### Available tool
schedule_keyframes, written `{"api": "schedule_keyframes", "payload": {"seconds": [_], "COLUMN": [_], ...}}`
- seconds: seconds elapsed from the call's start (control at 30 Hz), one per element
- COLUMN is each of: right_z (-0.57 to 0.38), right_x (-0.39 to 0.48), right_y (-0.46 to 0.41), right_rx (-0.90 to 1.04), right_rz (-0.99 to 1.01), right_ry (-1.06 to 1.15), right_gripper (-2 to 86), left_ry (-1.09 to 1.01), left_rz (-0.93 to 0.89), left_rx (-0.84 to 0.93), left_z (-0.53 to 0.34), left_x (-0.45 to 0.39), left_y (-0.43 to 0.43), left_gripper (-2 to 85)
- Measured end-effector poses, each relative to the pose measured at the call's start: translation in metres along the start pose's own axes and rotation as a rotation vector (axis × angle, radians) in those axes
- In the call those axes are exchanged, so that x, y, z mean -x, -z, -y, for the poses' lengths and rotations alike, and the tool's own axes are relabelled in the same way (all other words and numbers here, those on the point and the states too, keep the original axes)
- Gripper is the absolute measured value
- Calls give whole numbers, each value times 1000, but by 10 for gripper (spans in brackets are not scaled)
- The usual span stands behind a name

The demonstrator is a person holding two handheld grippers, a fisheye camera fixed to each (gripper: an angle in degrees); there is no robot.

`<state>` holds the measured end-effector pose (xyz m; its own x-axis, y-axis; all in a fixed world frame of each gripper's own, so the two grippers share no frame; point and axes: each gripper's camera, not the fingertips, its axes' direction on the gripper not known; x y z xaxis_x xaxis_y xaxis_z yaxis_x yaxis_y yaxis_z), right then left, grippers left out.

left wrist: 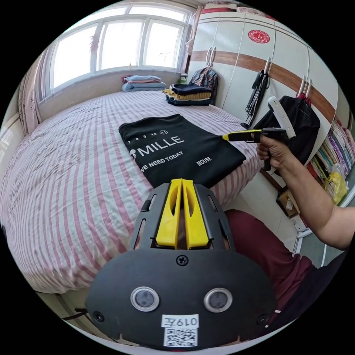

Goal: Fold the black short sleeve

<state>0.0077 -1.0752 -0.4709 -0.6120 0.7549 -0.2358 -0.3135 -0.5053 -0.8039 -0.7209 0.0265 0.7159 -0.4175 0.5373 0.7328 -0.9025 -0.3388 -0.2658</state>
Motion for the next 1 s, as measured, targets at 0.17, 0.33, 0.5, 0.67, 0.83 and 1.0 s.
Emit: {"api": "schedule_keyframes", "payload": {"seconds": [0.17,0.33,0.5,0.67,0.83,1.0], "right_z": [-23,-83,-149,-170,-190,-204], "right_x": [15,74,156,194,227,245], "right_y": [-1,14,-7,-45,-93,-120], "right_rx": [-48,-150,-220,-193,-160,-198], "right_rz": [38,-9,-387,-454,-572,-698], "right_ry": [-36,157,528,659,767,817], "right_gripper": [23,74,54,56,102,108], "left_ry": [29,21,-263,-376,-475,-513], "left_rz": [17,24,184,191,320,362], "left_rx": [-9,-67,-172,-132,-117,-107], "left_z": [-16,-36,-60,-81,-98,-107], "left_x": [-2,-5,-59,-95,-122,-134], "left_y": [11,33,55,36,28,23], "left_gripper": [8,8,9,15,29,41]}}
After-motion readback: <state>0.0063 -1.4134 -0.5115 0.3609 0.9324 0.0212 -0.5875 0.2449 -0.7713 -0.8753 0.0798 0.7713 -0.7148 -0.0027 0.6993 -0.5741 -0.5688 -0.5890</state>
